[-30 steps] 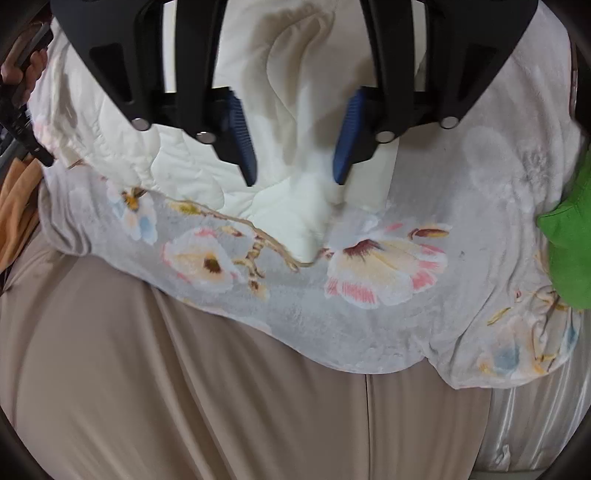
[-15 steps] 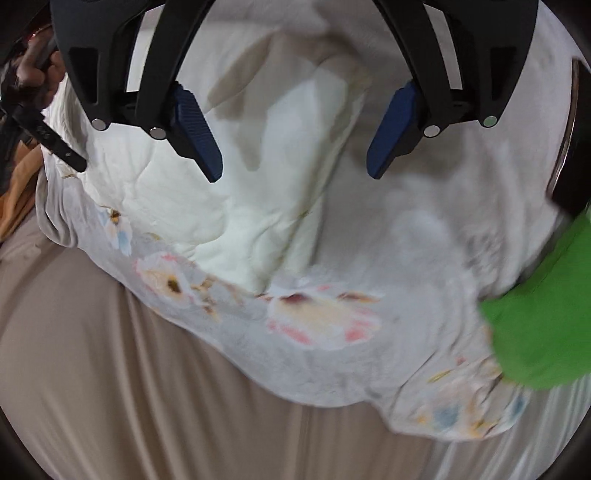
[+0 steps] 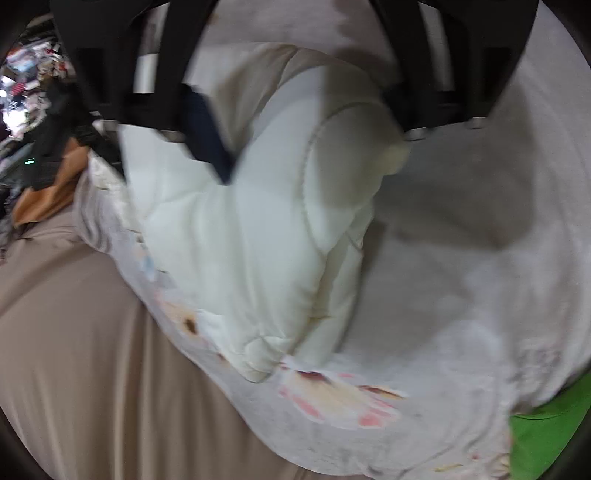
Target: Fold large clothes
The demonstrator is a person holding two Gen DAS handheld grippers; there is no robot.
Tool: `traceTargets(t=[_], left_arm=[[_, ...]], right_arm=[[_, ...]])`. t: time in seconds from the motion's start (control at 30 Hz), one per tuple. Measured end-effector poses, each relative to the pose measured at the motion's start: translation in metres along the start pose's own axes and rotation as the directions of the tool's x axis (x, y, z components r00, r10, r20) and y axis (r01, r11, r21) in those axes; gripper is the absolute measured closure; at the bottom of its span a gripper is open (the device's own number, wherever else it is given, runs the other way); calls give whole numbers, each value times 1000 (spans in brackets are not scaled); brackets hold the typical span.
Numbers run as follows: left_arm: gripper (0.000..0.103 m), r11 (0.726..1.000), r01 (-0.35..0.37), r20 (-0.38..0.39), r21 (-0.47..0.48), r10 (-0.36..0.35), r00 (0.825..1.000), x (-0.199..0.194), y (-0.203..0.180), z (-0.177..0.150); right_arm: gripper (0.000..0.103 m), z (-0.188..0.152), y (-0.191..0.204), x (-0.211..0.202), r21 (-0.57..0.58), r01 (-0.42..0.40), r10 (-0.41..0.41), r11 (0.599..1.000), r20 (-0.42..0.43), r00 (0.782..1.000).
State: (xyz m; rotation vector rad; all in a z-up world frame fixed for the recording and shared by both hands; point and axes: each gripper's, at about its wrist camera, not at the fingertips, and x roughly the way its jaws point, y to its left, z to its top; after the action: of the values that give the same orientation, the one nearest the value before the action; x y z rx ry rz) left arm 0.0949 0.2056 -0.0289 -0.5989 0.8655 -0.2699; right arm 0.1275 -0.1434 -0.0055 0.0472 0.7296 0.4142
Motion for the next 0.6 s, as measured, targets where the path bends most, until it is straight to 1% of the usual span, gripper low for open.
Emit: traceTargets(t=[0.03, 0.07, 0.1, 0.13, 0.2, 0.27, 0.3, 0.33, 0.37, 0.43, 0.47, 0.5, 0.53, 0.57, 0.6], left_arm=[[66, 1000, 21, 16, 17, -22, 1000, -6, -9, 2], [70, 998, 35, 39, 43, -37, 999, -14, -20, 4], [71, 996, 47, 65, 69, -52, 997, -23, -33, 4], [72, 991, 69, 97, 117, -81, 992, -35, -54, 4], [73, 971, 119, 130, 207, -148, 980, -52, -95, 3], [74, 927, 182, 117, 328, -231, 966, -64, -150, -6], [74, 908, 194, 106, 371, -249, 963, -64, -171, -11], [74, 879, 202, 88, 431, -264, 961, -61, -200, -21], [74, 851, 198, 77, 486, -268, 960, -57, -226, -31], [74, 806, 189, 59, 562, -267, 962, -46, -264, -51], [74, 783, 190, 37, 593, -262, 964, -35, -284, -63], [74, 769, 192, 18, 609, -256, 967, -24, -298, -71], [74, 750, 193, -12, 633, -240, 971, -7, -315, -84], [74, 739, 195, -38, 645, -224, 974, 7, -326, -92], [74, 728, 198, -70, 657, -202, 977, 22, -335, -103]], right_arm=[[93, -4, 0, 7, -5, 11, -11, 1000, -13, 1000], [95, -7, -2, 13, 1, 8, -8, 1000, -16, 1000], [98, -10, -4, 16, 11, 2, -2, 1000, -14, 1000], [99, -11, -6, 17, 14, -3, 3, 1000, -14, 1000], [99, -11, -7, 17, 19, -10, 10, 1000, -12, 1000], [99, -12, -8, 14, 34, -29, 29, 999, -5, 1000], [99, -14, -11, 10, 56, -49, 49, 997, -2, 999], [99, -16, -15, 2, 90, -69, 69, 994, 0, 998], [100, -19, -20, -6, 121, -83, 83, 989, 4, 997], [100, -33, -36, -37, 230, -148, 143, 962, 37, 989], [100, -44, -47, -54, 283, -185, 177, 941, 54, 983], [100, -59, -60, -75, 337, -219, 202, 916, 86, 976], [98, -76, -72, -96, 369, -235, 204, 900, 120, 972], [94, -90, -81, -112, 384, -231, 189, 894, 143, 971], [93, -109, -93, -132, 403, -208, 151, 891, 168, 974]])
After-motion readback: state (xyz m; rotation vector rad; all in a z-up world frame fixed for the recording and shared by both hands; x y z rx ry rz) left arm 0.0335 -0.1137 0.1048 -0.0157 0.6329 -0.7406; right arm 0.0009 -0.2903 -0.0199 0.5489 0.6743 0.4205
